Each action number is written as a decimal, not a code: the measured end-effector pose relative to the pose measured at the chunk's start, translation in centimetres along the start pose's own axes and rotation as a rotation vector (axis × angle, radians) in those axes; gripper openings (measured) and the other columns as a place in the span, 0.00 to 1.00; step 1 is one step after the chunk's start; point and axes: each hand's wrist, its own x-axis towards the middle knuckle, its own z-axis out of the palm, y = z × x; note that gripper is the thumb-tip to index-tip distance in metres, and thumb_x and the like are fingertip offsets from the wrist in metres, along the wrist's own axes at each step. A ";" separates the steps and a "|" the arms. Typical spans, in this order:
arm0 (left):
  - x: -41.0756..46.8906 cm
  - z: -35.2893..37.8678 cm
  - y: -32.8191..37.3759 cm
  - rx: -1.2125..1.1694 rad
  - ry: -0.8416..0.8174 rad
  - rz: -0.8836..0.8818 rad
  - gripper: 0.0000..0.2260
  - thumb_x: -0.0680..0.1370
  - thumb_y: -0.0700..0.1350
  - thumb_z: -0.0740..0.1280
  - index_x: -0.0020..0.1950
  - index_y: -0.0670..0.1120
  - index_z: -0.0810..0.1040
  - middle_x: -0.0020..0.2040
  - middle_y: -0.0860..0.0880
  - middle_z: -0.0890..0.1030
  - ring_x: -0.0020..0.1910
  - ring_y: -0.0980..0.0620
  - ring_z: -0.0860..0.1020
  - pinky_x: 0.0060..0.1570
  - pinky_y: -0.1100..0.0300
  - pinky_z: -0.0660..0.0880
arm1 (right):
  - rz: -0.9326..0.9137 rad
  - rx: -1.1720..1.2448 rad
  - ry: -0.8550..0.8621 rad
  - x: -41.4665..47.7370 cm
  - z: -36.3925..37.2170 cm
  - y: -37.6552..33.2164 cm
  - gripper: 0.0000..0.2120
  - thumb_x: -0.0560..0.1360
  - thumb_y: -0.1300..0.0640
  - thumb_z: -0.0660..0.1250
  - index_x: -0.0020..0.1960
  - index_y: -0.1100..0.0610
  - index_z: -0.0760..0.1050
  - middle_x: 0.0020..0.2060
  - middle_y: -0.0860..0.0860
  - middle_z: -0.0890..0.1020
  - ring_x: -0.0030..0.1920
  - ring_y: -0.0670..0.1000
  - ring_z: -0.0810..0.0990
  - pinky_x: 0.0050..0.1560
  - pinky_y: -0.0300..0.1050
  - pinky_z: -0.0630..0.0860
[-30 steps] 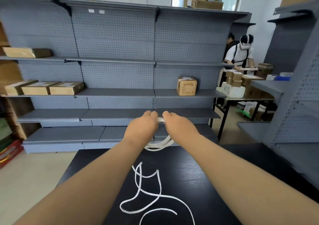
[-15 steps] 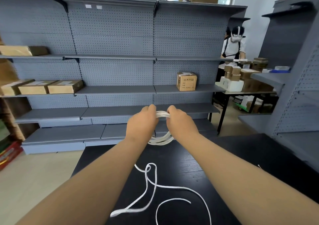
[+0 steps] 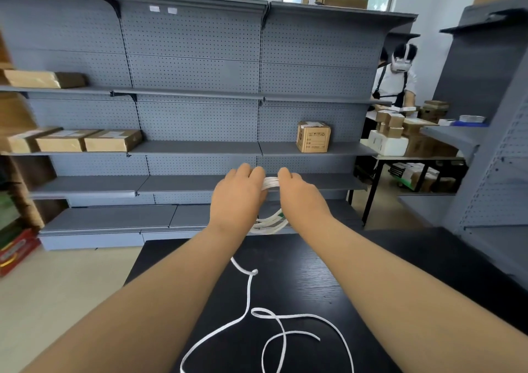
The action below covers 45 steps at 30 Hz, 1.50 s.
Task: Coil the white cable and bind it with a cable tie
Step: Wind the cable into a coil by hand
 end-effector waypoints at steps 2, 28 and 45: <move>-0.4 0.1 0.2 -0.107 0.049 -0.085 0.07 0.76 0.42 0.65 0.51 0.40 0.74 0.44 0.41 0.76 0.44 0.39 0.74 0.38 0.50 0.69 | 0.060 0.091 -0.007 0.3 -0.2 -0.4 0.12 0.77 0.69 0.54 0.60 0.60 0.63 0.52 0.60 0.76 0.48 0.63 0.79 0.39 0.48 0.68; 0.1 -1.1 0.2 -0.241 -0.097 -0.226 0.04 0.79 0.43 0.57 0.46 0.43 0.66 0.32 0.46 0.70 0.33 0.41 0.69 0.31 0.54 0.63 | 0.349 0.439 0.025 -0.1 -0.9 -0.2 0.08 0.81 0.58 0.53 0.56 0.61 0.67 0.50 0.61 0.79 0.43 0.59 0.74 0.39 0.48 0.68; 0.1 -1.7 -0.4 0.090 -0.287 -0.078 0.05 0.77 0.38 0.57 0.46 0.45 0.61 0.40 0.46 0.71 0.35 0.42 0.70 0.32 0.53 0.65 | -0.144 -0.162 0.013 -1.6 -1.3 -0.4 0.18 0.77 0.68 0.56 0.66 0.62 0.60 0.52 0.59 0.75 0.47 0.62 0.80 0.36 0.48 0.67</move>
